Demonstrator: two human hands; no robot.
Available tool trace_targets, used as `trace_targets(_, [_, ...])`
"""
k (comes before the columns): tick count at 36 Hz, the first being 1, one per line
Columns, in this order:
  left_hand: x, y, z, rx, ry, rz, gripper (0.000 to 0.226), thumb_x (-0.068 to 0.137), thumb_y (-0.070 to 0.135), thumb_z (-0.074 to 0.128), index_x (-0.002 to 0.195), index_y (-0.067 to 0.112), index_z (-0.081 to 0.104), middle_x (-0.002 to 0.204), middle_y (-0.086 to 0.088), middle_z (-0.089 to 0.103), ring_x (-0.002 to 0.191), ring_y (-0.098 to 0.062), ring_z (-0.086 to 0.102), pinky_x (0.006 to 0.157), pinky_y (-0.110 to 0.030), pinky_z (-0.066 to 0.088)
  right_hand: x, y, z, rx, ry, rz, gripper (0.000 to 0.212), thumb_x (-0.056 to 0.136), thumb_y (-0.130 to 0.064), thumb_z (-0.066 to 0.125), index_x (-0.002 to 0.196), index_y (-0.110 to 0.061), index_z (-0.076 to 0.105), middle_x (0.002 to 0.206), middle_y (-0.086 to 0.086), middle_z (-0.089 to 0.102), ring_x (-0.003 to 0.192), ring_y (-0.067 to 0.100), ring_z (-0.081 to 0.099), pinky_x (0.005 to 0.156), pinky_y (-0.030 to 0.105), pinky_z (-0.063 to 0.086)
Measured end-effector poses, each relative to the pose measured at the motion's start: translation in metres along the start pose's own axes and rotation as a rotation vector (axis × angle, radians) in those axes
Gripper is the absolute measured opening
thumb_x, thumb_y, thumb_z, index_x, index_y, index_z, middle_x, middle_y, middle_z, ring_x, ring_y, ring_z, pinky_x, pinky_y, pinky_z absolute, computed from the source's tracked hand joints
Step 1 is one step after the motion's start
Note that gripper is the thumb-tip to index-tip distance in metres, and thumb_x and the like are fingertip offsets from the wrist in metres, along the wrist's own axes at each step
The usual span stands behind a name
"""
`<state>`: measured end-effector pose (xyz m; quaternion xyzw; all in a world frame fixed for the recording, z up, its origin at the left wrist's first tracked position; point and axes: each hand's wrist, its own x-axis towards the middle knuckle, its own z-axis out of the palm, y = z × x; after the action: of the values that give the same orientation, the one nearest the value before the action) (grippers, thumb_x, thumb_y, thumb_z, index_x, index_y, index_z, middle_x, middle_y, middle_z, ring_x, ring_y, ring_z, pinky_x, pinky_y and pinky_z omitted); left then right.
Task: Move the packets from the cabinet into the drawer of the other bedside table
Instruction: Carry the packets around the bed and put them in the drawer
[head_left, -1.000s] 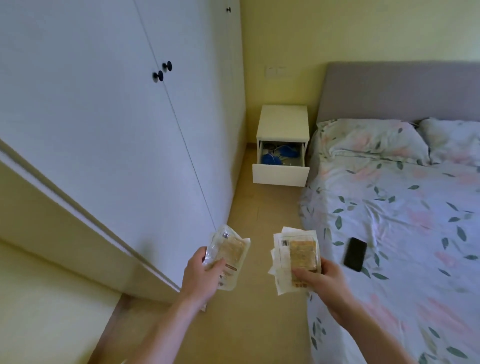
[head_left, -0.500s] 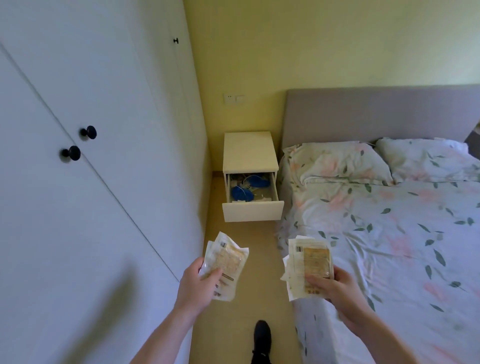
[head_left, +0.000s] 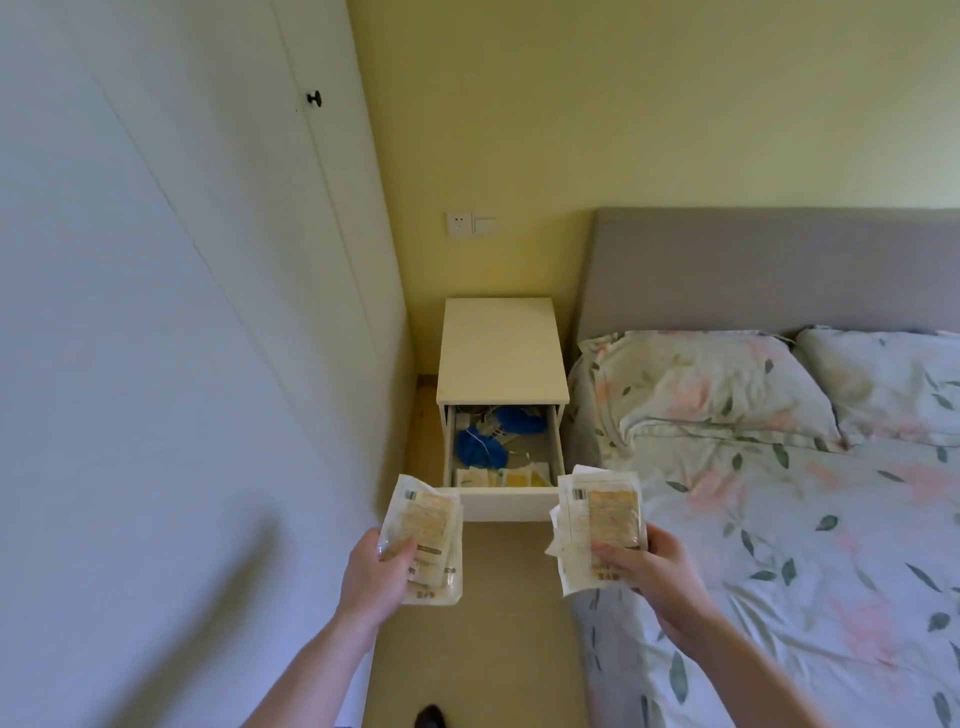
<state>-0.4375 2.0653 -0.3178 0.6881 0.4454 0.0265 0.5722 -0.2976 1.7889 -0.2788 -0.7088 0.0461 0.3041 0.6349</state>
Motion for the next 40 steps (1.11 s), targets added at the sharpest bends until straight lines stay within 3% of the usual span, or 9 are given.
trace_targets(7, [0.140, 0.029, 0.031, -0.002, -0.078, -0.062, 0.023, 0.101, 0.029, 0.059, 0.123, 0.022, 0.057, 0.115, -0.001, 0.067, 0.097, -0.017, 0.065, 0.068, -0.027, 0.054, 0.105, -0.030, 0.009, -0.015, 0.048, 0.038, 0.029, 0.085, 0.002, 0.074, 0.113, -0.005, 0.070, 0.100, 0.009, 0.079, 0.095, 0.027, 0.076, 0.085, 0.044, 0.060])
trace_targets(14, [0.278, 0.056, 0.056, 0.091, -0.140, -0.131, 0.027, 0.100, 0.032, 0.059, 0.125, 0.022, 0.057, 0.117, 0.000, 0.067, 0.108, -0.026, 0.066, 0.087, -0.038, 0.057, 0.214, -0.055, 0.028, 0.024, 0.100, 0.133, 0.024, 0.089, 0.005, 0.069, 0.112, 0.001, 0.069, 0.101, 0.016, 0.078, 0.093, 0.033, 0.076, 0.073, 0.037, 0.059])
trace_targets(19, [0.357, 0.058, 0.075, 0.177, -0.179, -0.195, 0.032, 0.101, 0.031, 0.059, 0.131, 0.021, 0.055, 0.124, -0.002, 0.065, 0.111, -0.027, 0.065, 0.087, -0.038, 0.058, 0.292, -0.050, 0.044, -0.002, 0.147, 0.234, 0.027, 0.087, 0.005, 0.072, 0.113, 0.002, 0.069, 0.099, 0.014, 0.079, 0.091, 0.030, 0.077, 0.070, 0.037, 0.060])
trace_targets(25, [0.429, 0.048, 0.107, 0.298, -0.223, -0.237, 0.021, 0.101, 0.031, 0.058, 0.121, 0.024, 0.059, 0.114, 0.004, 0.067, 0.103, -0.021, 0.067, 0.074, -0.029, 0.056, 0.369, -0.030, 0.055, -0.043, 0.176, 0.349, 0.030, 0.084, 0.002, 0.076, 0.112, -0.006, 0.070, 0.097, 0.008, 0.080, 0.090, 0.026, 0.077, 0.087, 0.050, 0.061])
trace_targets(29, [0.469, 0.023, 0.135, 0.338, -0.250, -0.270, 0.013, 0.101, 0.032, 0.057, 0.111, 0.027, 0.061, 0.109, 0.004, 0.069, 0.096, -0.018, 0.067, 0.082, -0.037, 0.059, 0.419, -0.009, 0.056, -0.122, 0.155, 0.422, 0.032, 0.083, -0.001, 0.078, 0.112, -0.012, 0.070, 0.096, 0.003, 0.080, 0.091, 0.023, 0.077, 0.091, 0.051, 0.059])
trace_targets(32, [0.494, 0.000, 0.159, 0.364, -0.253, -0.293, 0.010, 0.101, 0.034, 0.056, 0.108, 0.027, 0.059, 0.110, 0.003, 0.069, 0.097, -0.019, 0.065, 0.085, -0.037, 0.057, 0.457, 0.014, 0.055, -0.192, 0.152, 0.469, 0.030, 0.084, -0.006, 0.078, 0.112, -0.015, 0.071, 0.092, -0.003, 0.080, 0.088, 0.017, 0.078, 0.088, 0.045, 0.061])
trace_targets(38, [0.534, -0.040, 0.200, 0.415, -0.268, -0.339, 0.021, 0.102, 0.033, 0.054, 0.119, 0.022, 0.061, 0.113, 0.001, 0.068, 0.099, -0.020, 0.063, 0.086, -0.038, 0.056, 0.529, 0.058, 0.059, -0.262, 0.155, 0.485, 0.019, 0.087, -0.009, 0.077, 0.100, -0.022, 0.072, 0.088, -0.008, 0.077, 0.083, 0.010, 0.072, 0.058, 0.015, 0.053])
trace_targets(40, [0.545, -0.051, 0.213, 0.451, -0.273, -0.349, 0.024, 0.102, 0.033, 0.053, 0.121, 0.023, 0.062, 0.115, 0.000, 0.069, 0.096, -0.019, 0.063, 0.082, -0.035, 0.056, 0.552, 0.079, 0.059, -0.279, 0.142, 0.505, 0.020, 0.086, -0.009, 0.078, 0.103, -0.019, 0.074, 0.090, -0.007, 0.078, 0.086, 0.012, 0.072, 0.063, 0.018, 0.055])
